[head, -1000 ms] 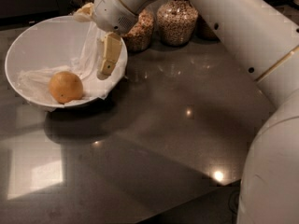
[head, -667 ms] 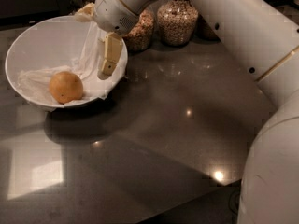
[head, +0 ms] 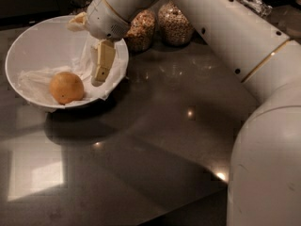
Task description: Pick orange from white bowl
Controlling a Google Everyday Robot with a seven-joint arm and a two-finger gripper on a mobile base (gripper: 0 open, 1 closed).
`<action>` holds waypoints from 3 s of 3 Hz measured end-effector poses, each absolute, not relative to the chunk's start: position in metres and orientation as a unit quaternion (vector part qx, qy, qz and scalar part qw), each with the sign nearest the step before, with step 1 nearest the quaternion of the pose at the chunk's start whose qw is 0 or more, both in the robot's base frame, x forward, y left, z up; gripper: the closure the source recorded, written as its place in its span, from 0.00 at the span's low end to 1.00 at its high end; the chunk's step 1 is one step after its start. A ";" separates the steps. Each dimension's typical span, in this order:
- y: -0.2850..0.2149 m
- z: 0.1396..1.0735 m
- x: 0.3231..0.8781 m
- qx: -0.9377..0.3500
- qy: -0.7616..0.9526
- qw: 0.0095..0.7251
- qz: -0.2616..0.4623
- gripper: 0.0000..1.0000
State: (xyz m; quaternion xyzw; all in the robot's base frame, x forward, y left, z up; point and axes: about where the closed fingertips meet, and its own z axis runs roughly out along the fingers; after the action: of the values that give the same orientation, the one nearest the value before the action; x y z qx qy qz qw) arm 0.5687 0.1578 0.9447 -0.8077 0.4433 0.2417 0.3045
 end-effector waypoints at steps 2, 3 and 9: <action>0.176 0.937 0.563 -0.817 0.431 0.288 0.254 0.32; 0.196 0.923 0.555 -0.820 0.416 0.276 0.279 0.30; 0.221 0.858 0.549 -0.803 0.427 0.232 0.344 0.28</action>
Offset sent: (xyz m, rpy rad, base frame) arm -0.0086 0.0239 -0.0112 -0.0232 0.0363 0.0653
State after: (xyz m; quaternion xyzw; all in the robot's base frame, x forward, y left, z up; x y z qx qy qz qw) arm 0.5490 0.2207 0.8584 -0.8032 0.4271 0.3441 0.2325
